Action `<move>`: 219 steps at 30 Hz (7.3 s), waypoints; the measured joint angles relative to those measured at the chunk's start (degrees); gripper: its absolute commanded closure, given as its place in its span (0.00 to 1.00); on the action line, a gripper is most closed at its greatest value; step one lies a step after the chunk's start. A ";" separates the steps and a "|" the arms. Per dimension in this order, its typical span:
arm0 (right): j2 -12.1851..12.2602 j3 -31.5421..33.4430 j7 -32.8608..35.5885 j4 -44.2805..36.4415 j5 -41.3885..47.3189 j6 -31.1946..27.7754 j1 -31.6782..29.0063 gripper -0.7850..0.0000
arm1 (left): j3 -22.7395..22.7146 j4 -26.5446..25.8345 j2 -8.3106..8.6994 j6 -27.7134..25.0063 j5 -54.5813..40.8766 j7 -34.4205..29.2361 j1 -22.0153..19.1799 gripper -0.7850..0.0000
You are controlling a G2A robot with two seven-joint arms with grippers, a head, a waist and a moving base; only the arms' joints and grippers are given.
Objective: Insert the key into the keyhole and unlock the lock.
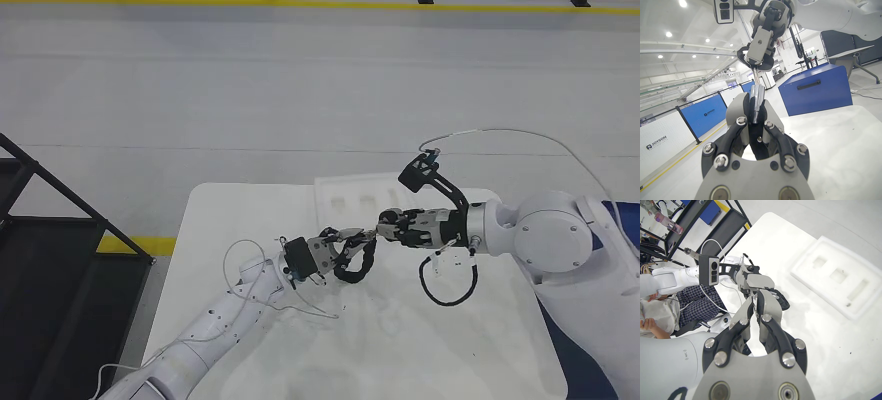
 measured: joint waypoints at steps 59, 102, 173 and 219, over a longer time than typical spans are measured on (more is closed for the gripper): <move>0.87 -0.42 -0.70 3.53 -8.98 -33.07 2.67 0.00 | -6.01 -5.74 1.26 -25.03 -8.39 -16.10 0.82 1.00; 4.88 -10.48 -11.66 2.28 -19.03 -45.32 5.67 0.00 | -7.99 -7.20 0.86 -29.43 -22.71 -36.30 0.21 1.00; 8.48 -6.59 -38.08 -1.05 -52.04 -53.98 2.92 1.00 | -7.72 -8.92 1.60 -37.93 -20.01 -36.11 0.13 1.00; 9.86 -5.76 -20.21 10.36 -10.63 -41.11 -0.19 0.00 | 1.22 -2.03 3.49 -39.51 -9.11 -41.55 -0.28 1.00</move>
